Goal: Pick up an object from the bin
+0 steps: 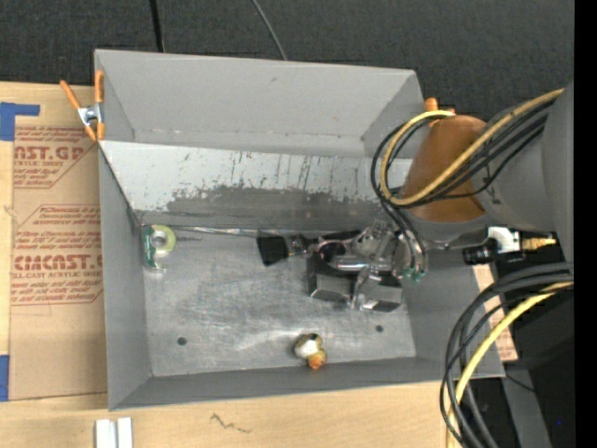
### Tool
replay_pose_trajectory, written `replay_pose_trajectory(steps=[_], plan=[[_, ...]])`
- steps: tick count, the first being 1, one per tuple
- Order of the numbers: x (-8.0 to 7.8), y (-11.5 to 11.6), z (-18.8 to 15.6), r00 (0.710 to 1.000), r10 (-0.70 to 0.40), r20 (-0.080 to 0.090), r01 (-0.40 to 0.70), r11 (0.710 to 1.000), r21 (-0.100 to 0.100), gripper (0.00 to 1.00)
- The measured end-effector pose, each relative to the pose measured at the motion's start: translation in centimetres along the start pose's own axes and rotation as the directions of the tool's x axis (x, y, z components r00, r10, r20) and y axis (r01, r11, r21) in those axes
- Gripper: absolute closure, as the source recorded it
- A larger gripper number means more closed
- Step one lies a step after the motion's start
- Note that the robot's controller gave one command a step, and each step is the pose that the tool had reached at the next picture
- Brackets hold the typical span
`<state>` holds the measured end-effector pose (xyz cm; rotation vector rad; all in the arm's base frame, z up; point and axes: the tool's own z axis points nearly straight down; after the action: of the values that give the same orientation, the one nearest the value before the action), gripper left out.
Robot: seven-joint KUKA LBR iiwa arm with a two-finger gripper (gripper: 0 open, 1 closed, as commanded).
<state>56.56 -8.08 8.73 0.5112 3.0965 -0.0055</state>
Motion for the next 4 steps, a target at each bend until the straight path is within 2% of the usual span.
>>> replay_pose_trajectory(steps=[1, 2, 3, 4], plan=[[0.2, 0.1, 0.3, 1.0, 0.001, -0.006, -0.001, 1.0, -0.001, 0.0], [-0.1, 0.2, -0.1, 1.0, -0.001, 0.004, 0.001, 1.0, -0.003, 1.0], [-0.1, 0.2, -0.1, 1.0, -0.001, 0.004, 0.001, 1.0, -0.003, 1.0], [0.8, -0.2, -4.8, 1.0, -0.011, -0.009, 0.011, 1.0, -0.002, 1.0]])
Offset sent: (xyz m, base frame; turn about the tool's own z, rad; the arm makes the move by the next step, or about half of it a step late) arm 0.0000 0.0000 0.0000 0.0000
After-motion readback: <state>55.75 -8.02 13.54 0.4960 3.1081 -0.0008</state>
